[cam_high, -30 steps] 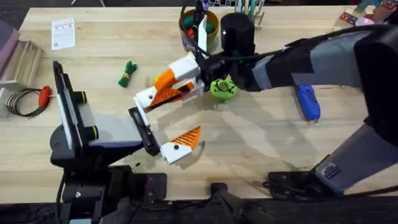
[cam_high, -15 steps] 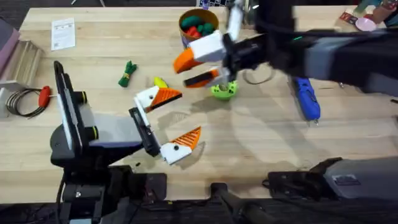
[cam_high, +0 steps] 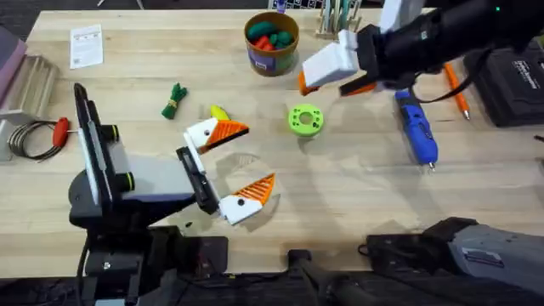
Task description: Pick up the gripper from the table and insert it into the empty holder that is missing its gripper. Then pick up a screw, insert it into the mounting hole, and use the screwdriver to tighten it. Finally, clean up the table by picking up the vegetable and placing it into the bucket.
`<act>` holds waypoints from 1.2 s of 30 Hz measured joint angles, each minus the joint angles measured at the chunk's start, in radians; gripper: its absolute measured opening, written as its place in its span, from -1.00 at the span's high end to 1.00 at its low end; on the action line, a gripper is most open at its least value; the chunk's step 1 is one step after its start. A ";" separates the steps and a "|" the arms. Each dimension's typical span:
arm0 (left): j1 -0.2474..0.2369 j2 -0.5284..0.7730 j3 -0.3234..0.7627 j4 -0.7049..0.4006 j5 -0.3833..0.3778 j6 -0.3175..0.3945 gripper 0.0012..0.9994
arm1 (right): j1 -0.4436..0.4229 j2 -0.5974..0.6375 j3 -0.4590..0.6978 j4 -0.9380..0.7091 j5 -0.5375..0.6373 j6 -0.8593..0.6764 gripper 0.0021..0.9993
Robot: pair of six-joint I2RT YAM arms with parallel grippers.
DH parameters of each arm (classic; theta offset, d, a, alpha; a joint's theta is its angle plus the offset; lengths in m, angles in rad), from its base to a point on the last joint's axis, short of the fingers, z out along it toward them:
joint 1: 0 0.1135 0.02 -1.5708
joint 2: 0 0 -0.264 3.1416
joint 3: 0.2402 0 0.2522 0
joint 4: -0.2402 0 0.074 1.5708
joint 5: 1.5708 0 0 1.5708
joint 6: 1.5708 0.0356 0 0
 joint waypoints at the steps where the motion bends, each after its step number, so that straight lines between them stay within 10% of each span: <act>1: 0.000 0.000 0.000 0.000 0.000 0.000 -0.97 | 0.012 0.000 0.017 -0.020 0.048 -0.011 -0.93; 11: 0.000 0.000 0.000 0.000 0.000 0.000 -0.97 | 0.154 0.102 0.045 -0.125 0.390 -0.063 -0.84; 36: 0.000 0.000 0.000 0.000 0.000 0.000 -0.97 | 0.166 0.395 0.040 0.008 0.445 -0.067 -0.36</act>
